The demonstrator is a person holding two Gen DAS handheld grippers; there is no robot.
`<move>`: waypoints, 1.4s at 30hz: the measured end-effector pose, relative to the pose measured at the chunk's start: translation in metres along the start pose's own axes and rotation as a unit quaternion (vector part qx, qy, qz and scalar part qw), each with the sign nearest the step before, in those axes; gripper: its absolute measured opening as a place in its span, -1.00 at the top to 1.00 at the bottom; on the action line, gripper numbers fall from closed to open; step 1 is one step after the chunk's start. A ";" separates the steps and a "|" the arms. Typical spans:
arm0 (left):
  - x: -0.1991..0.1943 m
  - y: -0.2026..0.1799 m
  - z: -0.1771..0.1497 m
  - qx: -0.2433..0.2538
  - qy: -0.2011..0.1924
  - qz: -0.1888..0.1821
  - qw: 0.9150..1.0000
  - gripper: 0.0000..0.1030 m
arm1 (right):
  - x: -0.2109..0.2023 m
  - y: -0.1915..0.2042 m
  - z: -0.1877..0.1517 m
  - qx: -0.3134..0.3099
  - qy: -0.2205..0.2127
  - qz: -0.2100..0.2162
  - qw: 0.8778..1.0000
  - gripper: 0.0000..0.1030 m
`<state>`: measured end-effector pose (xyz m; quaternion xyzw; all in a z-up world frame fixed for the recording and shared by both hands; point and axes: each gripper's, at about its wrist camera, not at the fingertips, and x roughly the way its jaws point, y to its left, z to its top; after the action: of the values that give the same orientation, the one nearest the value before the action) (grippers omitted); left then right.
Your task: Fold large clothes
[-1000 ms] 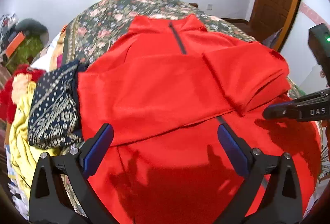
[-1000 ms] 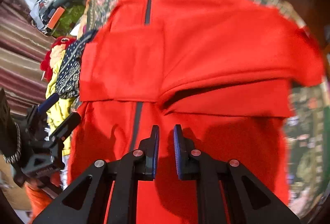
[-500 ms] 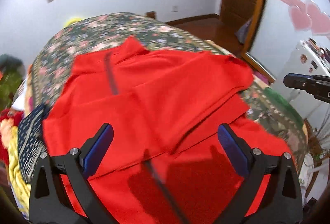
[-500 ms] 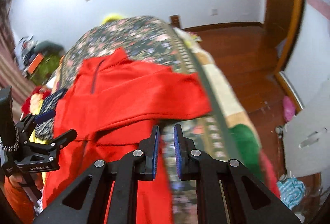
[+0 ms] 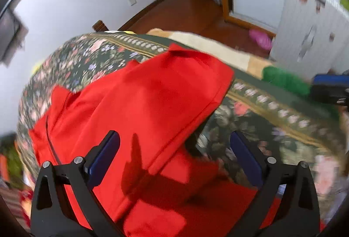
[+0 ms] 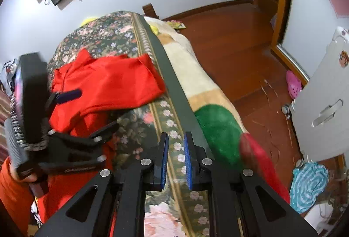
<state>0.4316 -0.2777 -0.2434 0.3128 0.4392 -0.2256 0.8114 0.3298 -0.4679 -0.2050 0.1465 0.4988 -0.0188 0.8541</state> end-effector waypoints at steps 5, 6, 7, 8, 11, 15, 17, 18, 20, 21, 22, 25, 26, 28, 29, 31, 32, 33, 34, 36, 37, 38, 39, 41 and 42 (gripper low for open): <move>0.024 0.001 0.003 0.011 -0.008 0.026 1.000 -0.98 | 0.010 -0.003 -0.007 0.003 0.009 0.008 1.000 0.80; 0.024 0.002 0.005 0.010 -0.017 0.033 0.999 -0.83 | 0.012 -0.002 -0.007 0.005 0.011 0.009 1.000 0.80; 0.024 0.002 0.007 0.011 -0.023 0.040 0.999 -0.62 | 0.014 -0.002 -0.008 0.006 0.013 0.010 1.000 0.80; 0.025 0.002 0.010 0.011 -0.025 0.041 0.999 -0.50 | 0.016 -0.001 -0.009 0.008 0.015 0.012 1.000 0.80; 0.028 0.006 0.019 -0.003 -0.021 0.048 0.999 0.26 | 0.019 0.002 -0.012 0.012 0.020 0.019 1.000 0.80; 0.018 0.032 0.021 -0.051 -0.037 0.035 0.997 0.79 | 0.017 0.012 -0.014 0.008 0.021 0.027 0.999 0.80; 0.004 0.052 0.019 -0.086 -0.057 0.026 0.994 0.86 | 0.014 0.018 -0.014 0.001 0.019 0.027 0.999 0.80; -0.009 0.066 0.016 -0.105 -0.073 0.026 0.991 0.89 | 0.013 0.021 -0.013 -0.002 0.018 0.027 0.999 0.80; -0.032 0.088 0.010 -0.129 -0.098 0.032 0.986 0.90 | 0.011 0.029 -0.012 -0.012 0.016 0.026 0.999 0.80; -0.044 0.101 0.006 -0.141 -0.112 0.034 0.983 0.90 | 0.010 0.033 -0.011 -0.016 0.015 0.026 0.999 0.80; -0.054 0.112 0.002 -0.151 -0.123 0.038 0.980 0.90 | 0.010 0.036 -0.010 -0.018 0.014 0.027 0.999 0.80; -0.089 0.156 -0.018 -0.192 -0.154 0.053 0.968 0.91 | 0.011 0.052 -0.004 -0.029 0.013 0.031 0.999 0.80; -0.095 0.166 -0.023 -0.200 -0.159 0.057 0.965 0.91 | 0.012 0.057 -0.002 -0.033 0.012 0.032 0.999 0.80; -0.112 0.192 -0.041 -0.221 -0.171 0.070 0.958 0.91 | 0.014 0.072 0.005 -0.046 0.007 0.035 0.998 0.80; -0.116 0.201 -0.049 -0.227 -0.173 0.077 0.955 0.91 | 0.016 0.084 0.009 -0.055 0.004 0.034 0.998 0.80; -0.126 0.222 -0.071 -0.242 -0.179 0.093 0.949 0.91 | 0.017 0.102 0.016 -0.072 -0.002 0.034 0.997 0.80; -0.129 0.232 -0.084 -0.252 -0.179 0.100 0.946 0.92 | 0.020 0.115 0.019 -0.089 -0.006 0.031 0.996 0.80; -0.130 0.237 -0.093 -0.258 -0.179 0.101 0.944 0.92 | 0.023 0.123 0.022 -0.102 -0.008 0.028 0.994 0.80; -0.132 0.247 -0.107 -0.270 -0.179 0.100 0.941 0.92 | 0.027 0.133 0.025 -0.117 -0.012 0.022 0.993 0.80; -0.131 0.263 -0.134 -0.294 -0.176 0.095 0.935 0.92 | 0.036 0.154 0.029 -0.152 -0.019 0.003 0.988 0.80; -0.130 0.268 -0.148 -0.304 -0.171 0.091 0.933 0.92 | 0.041 0.164 0.030 -0.170 -0.031 -0.008 0.985 0.80; -0.129 0.272 -0.158 -0.310 -0.167 0.090 0.932 0.92 | 0.045 0.172 0.031 -0.183 -0.045 -0.019 0.982 0.80; -0.125 0.276 -0.170 -0.318 -0.159 0.090 0.930 0.92 | 0.049 0.177 0.031 -0.194 -0.055 -0.031 0.979 0.80; -0.111 0.286 -0.199 -0.342 -0.134 0.079 0.927 0.92 | 0.062 0.190 0.031 -0.224 -0.061 -0.063 0.971 0.80; -0.106 0.287 -0.208 -0.350 -0.126 0.073 0.925 0.92 | 0.070 0.195 0.030 -0.240 -0.058 -0.075 0.966 0.80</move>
<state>0.4426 0.0806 -0.1513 0.0093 0.3602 -0.0352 0.9322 0.4250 -0.2815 -0.2068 -0.1017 0.4483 0.0288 0.8876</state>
